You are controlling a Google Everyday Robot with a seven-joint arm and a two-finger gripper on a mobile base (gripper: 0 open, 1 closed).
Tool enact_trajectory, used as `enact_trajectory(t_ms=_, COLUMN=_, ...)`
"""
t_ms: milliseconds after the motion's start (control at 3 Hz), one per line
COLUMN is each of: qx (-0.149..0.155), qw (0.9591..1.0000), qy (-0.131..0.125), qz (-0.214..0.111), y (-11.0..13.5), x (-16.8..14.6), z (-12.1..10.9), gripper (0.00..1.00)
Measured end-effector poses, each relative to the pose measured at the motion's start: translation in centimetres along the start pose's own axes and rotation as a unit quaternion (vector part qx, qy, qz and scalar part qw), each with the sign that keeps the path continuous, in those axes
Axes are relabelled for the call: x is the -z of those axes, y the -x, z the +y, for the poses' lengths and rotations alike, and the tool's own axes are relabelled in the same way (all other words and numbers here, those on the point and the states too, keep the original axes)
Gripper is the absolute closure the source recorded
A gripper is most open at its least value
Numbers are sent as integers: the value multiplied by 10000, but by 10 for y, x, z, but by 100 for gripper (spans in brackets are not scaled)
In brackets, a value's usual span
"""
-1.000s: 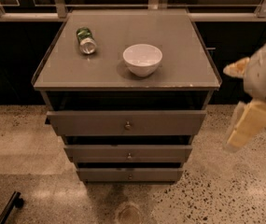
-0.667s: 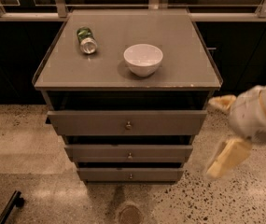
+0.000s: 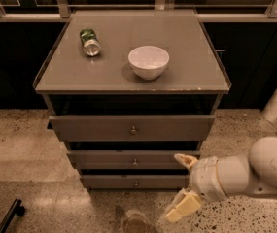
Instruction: Open bottom drawer
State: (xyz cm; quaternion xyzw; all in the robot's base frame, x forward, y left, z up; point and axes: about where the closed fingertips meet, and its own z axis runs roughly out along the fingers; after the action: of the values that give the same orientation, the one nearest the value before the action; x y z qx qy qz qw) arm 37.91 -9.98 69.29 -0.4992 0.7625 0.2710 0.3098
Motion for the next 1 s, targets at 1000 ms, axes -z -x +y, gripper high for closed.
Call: enact_trajectory(t_ms=1000, qx=-259, qw=9989, qy=-363, qz=-138, y=-30, x=-83, z=-51, gripper=19)
